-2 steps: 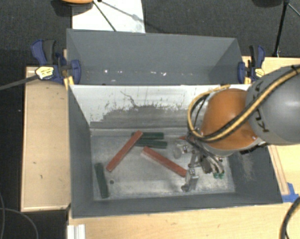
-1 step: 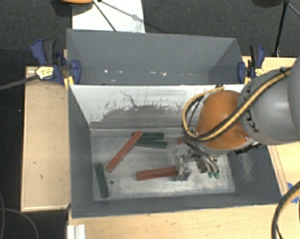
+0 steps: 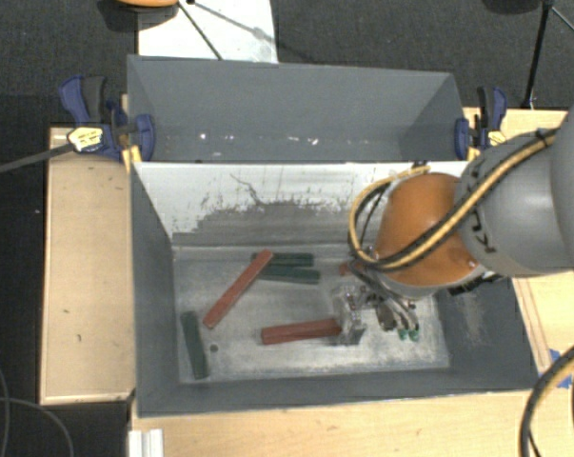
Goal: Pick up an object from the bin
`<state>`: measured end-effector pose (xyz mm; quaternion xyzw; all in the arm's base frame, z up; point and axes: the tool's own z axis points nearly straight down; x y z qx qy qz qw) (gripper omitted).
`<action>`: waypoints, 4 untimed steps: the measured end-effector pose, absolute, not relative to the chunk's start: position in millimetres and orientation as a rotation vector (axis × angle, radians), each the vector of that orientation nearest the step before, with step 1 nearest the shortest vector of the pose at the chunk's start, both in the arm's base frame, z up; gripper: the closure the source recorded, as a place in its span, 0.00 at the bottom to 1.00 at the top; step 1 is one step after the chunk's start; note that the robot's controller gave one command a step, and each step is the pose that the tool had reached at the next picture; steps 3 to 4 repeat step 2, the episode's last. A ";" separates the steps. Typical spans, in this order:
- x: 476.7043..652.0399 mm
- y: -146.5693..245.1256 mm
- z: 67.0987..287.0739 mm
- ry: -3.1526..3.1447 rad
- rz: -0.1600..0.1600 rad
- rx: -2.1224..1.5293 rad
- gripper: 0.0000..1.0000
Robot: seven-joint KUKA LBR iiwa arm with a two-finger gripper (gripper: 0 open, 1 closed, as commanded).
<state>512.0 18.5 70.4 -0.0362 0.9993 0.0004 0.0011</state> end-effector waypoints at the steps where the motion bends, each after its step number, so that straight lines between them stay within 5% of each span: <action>1: 550.0 8.6 108.3 3.141 0.001 -0.108 1.00; 2: 477.9 63.8 226.9 3.138 0.001 -0.112 1.00; 4: 477.9 63.8 226.9 3.138 0.001 -0.112 1.00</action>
Offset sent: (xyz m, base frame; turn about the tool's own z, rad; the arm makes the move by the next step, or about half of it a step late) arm -0.0348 0.0451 0.1562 0.0003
